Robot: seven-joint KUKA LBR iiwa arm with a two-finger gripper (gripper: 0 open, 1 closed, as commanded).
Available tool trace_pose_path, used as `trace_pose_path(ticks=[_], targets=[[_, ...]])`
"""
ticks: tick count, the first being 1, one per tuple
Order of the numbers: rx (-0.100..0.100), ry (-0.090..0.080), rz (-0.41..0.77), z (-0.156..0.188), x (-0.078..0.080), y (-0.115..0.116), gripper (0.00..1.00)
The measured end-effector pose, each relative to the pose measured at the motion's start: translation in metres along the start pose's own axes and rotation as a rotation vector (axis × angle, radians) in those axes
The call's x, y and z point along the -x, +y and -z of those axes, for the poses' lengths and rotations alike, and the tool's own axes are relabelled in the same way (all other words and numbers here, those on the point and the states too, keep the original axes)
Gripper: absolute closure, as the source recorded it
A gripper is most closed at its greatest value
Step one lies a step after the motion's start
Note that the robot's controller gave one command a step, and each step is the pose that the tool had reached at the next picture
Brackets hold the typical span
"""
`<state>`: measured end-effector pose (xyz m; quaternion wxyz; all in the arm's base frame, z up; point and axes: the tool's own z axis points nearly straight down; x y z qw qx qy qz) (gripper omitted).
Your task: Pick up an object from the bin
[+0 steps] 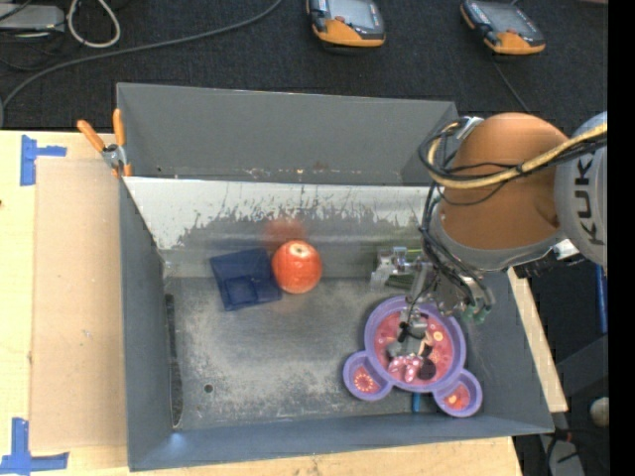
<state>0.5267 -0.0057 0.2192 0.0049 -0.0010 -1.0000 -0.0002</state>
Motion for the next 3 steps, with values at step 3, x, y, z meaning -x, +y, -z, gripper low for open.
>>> trace_pose_path(ticks=[3], targets=[[-0.001,-0.015,0.28,-0.144,0.032,-0.055,0.0]])
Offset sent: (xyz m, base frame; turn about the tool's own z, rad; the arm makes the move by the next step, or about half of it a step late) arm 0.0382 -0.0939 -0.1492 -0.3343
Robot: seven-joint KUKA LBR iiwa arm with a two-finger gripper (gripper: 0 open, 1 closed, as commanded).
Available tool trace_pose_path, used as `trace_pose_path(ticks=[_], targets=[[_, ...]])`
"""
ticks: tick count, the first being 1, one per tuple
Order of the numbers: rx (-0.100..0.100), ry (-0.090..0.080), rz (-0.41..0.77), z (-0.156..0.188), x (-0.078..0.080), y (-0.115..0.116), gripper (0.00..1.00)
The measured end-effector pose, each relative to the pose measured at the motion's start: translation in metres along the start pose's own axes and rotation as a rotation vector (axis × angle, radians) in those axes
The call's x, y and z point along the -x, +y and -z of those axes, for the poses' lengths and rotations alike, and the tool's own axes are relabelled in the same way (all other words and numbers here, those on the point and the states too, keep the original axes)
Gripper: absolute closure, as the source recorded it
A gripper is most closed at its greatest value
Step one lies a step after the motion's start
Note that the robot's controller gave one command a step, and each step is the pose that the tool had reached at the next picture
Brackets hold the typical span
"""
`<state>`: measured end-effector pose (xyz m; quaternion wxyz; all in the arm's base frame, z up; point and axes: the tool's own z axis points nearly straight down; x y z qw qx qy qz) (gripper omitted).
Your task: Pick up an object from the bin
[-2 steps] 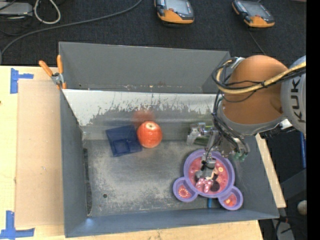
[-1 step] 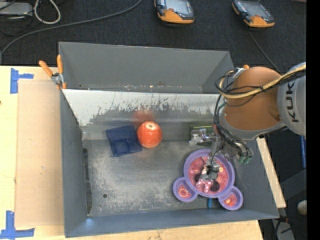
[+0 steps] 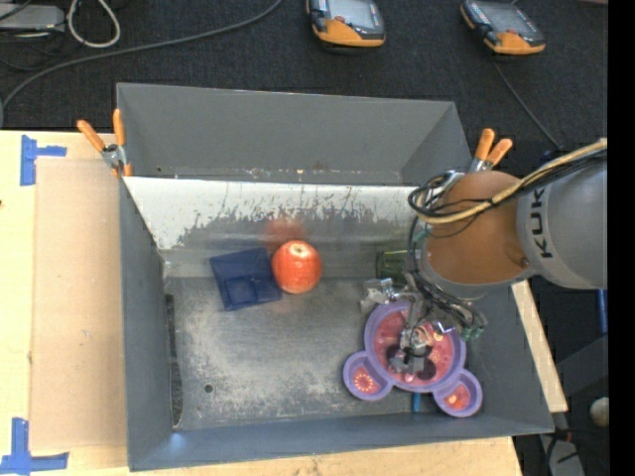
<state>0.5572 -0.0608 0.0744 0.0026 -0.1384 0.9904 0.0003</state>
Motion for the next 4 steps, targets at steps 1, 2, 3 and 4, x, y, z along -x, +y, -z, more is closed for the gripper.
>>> trace_pose_path(ticks=[1,2,3,4], targets=[[0.021,0.02,0.01,-0.001,0.024,-0.058,0.0],[0.008,0.006,0.127,-0.003,0.033,-0.027,0.0],[0.02,0.013,0.01,0.0,0.026,-0.056,1.0],[0.02,0.013,0.01,0.0,0.026,-0.056,1.0]])
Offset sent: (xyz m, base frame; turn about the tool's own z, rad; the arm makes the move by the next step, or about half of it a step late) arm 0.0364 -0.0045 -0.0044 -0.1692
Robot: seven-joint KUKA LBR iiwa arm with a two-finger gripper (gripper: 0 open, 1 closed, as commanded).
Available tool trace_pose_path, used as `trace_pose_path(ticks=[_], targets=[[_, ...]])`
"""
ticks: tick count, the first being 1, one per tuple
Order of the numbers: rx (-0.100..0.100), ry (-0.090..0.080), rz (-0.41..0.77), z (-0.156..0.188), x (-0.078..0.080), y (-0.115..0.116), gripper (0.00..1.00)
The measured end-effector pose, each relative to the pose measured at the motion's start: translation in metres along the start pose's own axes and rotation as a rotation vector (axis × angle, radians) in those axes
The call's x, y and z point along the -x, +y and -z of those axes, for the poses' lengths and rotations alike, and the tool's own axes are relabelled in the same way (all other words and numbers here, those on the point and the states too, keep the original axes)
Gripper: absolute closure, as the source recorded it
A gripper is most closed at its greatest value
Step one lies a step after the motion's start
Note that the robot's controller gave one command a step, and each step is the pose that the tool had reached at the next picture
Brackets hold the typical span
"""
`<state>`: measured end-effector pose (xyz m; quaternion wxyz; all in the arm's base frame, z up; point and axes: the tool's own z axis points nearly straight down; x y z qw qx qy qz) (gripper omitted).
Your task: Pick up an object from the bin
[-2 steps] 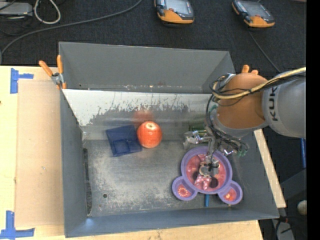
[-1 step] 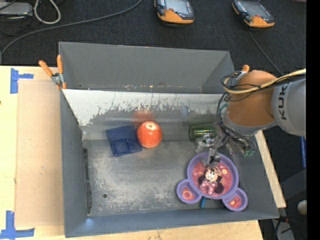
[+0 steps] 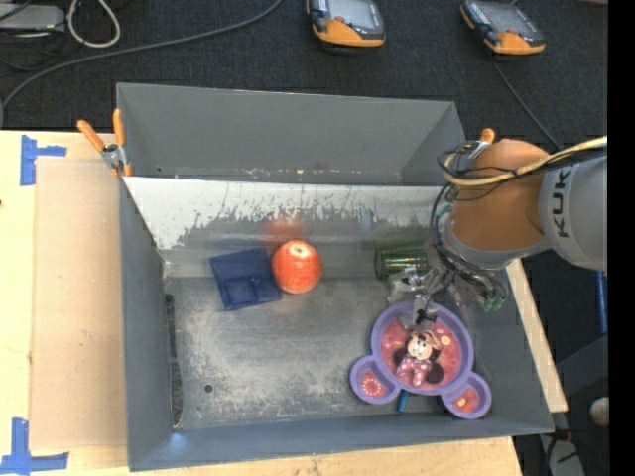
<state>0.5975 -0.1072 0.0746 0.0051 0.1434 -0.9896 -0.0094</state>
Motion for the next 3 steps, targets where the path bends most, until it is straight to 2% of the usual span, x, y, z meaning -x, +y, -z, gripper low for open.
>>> trace_pose_path(ticks=[3], targets=[[0.003,-0.002,0.0,0.061,0.001,0.004,1.0]])
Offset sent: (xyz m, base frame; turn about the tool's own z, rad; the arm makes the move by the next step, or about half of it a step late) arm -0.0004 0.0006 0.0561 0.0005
